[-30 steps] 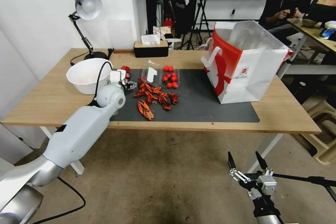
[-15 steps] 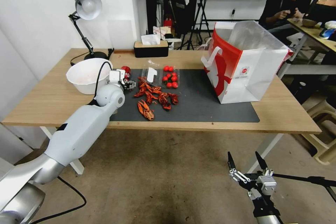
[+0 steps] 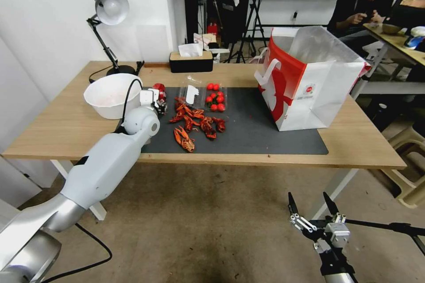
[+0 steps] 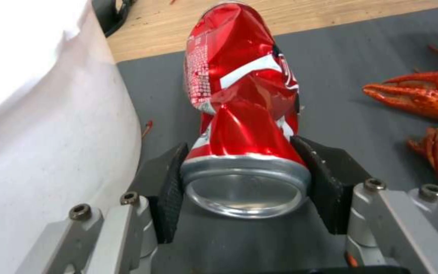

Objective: Pick up the trash from the table and place it into the takeout bag.

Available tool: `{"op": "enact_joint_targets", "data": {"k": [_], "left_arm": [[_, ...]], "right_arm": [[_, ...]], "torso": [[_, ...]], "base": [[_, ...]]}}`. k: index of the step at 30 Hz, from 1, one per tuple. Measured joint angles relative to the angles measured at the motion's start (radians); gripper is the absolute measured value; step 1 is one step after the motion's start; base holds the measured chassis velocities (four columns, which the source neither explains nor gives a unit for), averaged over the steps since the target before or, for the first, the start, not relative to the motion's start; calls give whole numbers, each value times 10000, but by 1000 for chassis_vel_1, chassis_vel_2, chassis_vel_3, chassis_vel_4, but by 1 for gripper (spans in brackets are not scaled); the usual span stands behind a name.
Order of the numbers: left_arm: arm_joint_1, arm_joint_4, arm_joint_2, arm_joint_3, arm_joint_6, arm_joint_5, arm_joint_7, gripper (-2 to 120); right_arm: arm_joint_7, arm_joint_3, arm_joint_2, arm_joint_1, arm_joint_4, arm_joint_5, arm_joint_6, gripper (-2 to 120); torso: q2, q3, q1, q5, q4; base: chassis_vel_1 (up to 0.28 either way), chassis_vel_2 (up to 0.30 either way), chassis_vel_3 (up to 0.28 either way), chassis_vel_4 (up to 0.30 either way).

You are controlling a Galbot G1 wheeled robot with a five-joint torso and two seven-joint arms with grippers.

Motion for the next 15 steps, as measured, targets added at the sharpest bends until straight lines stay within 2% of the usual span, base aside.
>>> {"op": "enact_joint_targets", "data": {"k": [8, 11, 14, 15], "left_arm": [[8, 8, -17, -30, -76, -113, -23, 50], [10, 2, -16, -55, -261, -160, 18, 50], [22, -261, 80, -95, -861, -179, 339, 50], [22, -261, 80, -95, -861, -179, 339, 50]], "right_arm": [[0, -1, 8, -10, 10, -9, 5, 100], [0, 4, 17, -25, 16, -11, 7, 100], [-5, 10, 26, -33, 48, -13, 11, 100], [-5, 10, 26, -33, 48, -13, 11, 100]], "torso": [[0, 0, 0, 0, 0], [0, 0, 0, 0, 0], [0, 0, 0, 0, -1], [0, 0, 0, 0, -1]], "base": [[0, 0, 0, 0], [0, 0, 0, 0], [0, 0, 0, 0], [0, 0, 0, 0]]}}
